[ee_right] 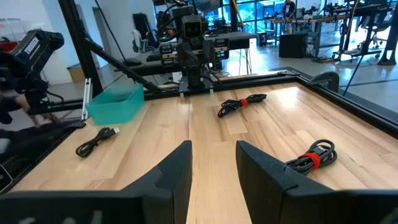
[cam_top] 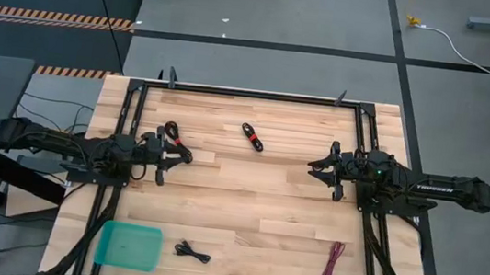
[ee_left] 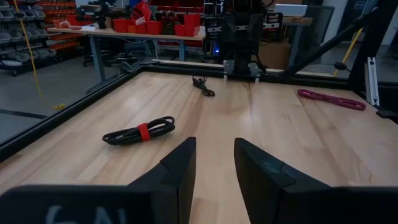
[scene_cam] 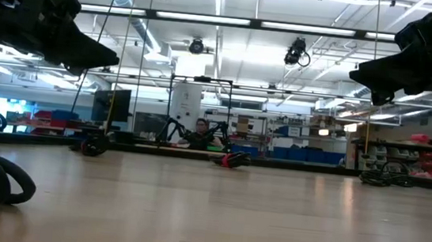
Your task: Pick and place USB-C Cables
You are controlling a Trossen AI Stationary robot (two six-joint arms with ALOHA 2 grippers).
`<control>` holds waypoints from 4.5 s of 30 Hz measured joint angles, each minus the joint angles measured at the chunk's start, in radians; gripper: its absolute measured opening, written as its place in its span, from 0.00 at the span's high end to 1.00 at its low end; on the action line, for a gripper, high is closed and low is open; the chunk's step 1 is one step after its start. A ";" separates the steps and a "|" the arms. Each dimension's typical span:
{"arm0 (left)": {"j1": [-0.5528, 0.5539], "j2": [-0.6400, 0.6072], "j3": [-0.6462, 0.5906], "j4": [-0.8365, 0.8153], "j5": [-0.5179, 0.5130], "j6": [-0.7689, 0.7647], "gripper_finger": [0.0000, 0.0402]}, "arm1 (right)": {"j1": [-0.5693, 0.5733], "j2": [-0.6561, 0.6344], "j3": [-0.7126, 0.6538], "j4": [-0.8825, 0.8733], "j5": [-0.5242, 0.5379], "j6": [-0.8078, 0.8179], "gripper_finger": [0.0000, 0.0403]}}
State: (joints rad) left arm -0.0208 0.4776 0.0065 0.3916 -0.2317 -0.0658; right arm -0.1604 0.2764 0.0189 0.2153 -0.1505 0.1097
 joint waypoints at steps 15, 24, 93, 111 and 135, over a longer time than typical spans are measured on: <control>0.000 0.000 0.000 0.000 0.000 0.000 0.71 | 0.000 0.000 0.000 0.000 0.000 0.000 0.68; 0.000 0.000 0.000 0.000 0.000 0.000 0.71 | 0.000 0.000 0.000 0.000 0.000 -0.028 0.68; 0.005 0.017 0.217 -0.365 -0.408 -0.131 0.54 | -0.025 0.000 0.000 0.397 0.472 -0.433 0.64; 0.057 0.507 0.810 -0.898 -0.640 0.461 0.33 | -0.025 0.000 0.000 0.349 0.393 -0.220 0.62; 0.267 0.883 0.865 -1.333 -0.036 0.504 0.52 | 0.010 0.000 0.000 0.401 0.279 -0.244 0.61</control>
State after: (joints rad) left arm 0.2459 1.3610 0.8715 -0.9414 -0.2677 0.4377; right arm -0.1509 0.2766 0.0189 0.6167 0.1284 -0.1341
